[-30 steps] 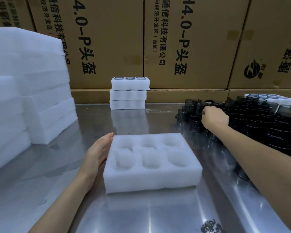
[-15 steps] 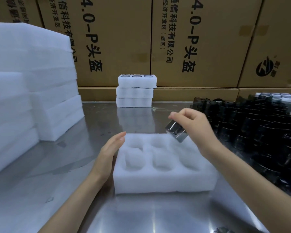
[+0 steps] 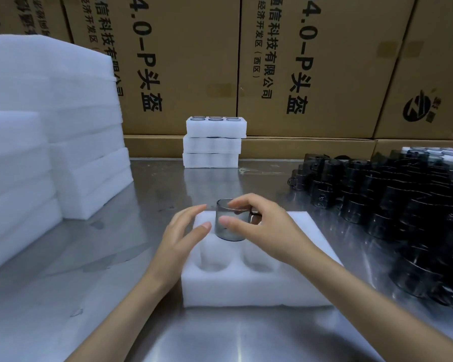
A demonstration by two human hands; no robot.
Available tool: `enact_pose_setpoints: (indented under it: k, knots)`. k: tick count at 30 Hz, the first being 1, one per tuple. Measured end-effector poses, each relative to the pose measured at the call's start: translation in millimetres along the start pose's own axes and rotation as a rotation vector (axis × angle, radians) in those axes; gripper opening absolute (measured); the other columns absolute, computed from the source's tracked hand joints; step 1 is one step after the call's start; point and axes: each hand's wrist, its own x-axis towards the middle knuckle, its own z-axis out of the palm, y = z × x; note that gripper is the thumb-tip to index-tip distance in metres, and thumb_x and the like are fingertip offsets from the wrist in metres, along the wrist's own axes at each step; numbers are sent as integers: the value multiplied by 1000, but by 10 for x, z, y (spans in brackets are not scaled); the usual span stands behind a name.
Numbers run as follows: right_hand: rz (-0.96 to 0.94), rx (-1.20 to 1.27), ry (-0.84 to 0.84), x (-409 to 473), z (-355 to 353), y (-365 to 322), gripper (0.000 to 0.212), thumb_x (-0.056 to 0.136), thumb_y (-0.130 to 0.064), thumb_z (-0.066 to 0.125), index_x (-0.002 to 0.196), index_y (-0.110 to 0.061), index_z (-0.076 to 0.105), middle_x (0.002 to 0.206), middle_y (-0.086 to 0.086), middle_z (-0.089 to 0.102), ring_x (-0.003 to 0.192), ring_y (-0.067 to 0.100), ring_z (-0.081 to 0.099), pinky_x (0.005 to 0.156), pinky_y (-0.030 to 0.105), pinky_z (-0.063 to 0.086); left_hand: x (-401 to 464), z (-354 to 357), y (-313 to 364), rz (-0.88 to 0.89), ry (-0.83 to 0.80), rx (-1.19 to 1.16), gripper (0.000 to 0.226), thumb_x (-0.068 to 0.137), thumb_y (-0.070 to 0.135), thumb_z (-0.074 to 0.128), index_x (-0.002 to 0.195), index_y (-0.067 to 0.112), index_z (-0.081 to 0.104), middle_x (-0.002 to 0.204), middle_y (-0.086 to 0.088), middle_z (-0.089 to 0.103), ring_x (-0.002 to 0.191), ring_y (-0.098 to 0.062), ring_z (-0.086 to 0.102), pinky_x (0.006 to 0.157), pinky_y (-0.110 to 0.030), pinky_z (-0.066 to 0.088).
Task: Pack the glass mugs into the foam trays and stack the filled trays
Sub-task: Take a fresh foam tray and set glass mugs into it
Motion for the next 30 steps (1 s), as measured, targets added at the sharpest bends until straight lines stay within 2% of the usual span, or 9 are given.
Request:
enact_pose_setpoints:
  k: [2,5,9,11,14,19,24,27,30]
  knots:
    - [-10,-95,52,-2,15,-22,44,69,-66,65,104,-39,59,99,-26,59,80,-13,51,66,11,36,-28,3,63,56,-21,-7,49,75,53,55,120,35,58,128,17,54,128,-2,41,109,-29,29]
    - [-73,-183,24,-19,30,-45,65,72,-61,67,129,-34,50,114,-22,54,80,-5,50,75,16,42,-40,13,111,106,-33,-39,56,71,58,55,119,29,61,121,13,63,121,-7,51,105,-28,36]
    - [-166,-212,-28,-71,51,-80,65,82,-42,67,140,-33,40,123,-20,52,75,1,53,77,20,45,-13,17,129,117,22,7,48,66,57,63,107,32,65,105,14,67,105,1,57,82,1,33]
    - [-165,-126,-23,-74,46,-86,57,84,-29,66,136,-34,45,116,-25,54,74,3,56,76,23,50,26,5,107,105,35,-2,40,71,48,67,108,33,65,107,12,68,106,-2,59,84,-3,37]
    - [-116,16,-39,-60,31,-81,49,88,-17,59,133,-34,49,113,-30,55,84,3,62,80,27,53,78,-10,54,99,40,-61,31,79,39,67,109,33,64,110,13,69,107,-9,61,94,-27,44]
    - [22,94,-98,-10,21,-27,48,95,-17,45,139,-36,45,118,14,62,106,27,59,101,42,42,141,34,18,79,41,-147,32,77,37,60,108,36,62,108,22,68,106,3,60,81,-7,44]
    - [60,92,-168,-14,18,-33,50,97,-19,40,145,-33,37,147,-16,40,135,-2,33,115,26,24,187,12,-41,73,32,-124,34,76,36,61,110,34,62,109,15,69,108,-2,61,88,-16,47]
    - [63,59,-164,-8,18,-26,47,98,-23,38,144,-34,38,148,-20,35,136,-4,28,113,23,22,181,-25,-62,82,29,-51,34,74,38,63,107,31,61,105,17,70,103,-2,62,88,-26,47]
    - [58,35,-162,-11,26,-15,44,99,-26,38,142,-35,39,147,-20,37,135,-3,30,113,24,23,170,-46,-66,71,10,-42,33,74,39,62,106,31,60,104,19,69,102,0,62,85,-18,47]
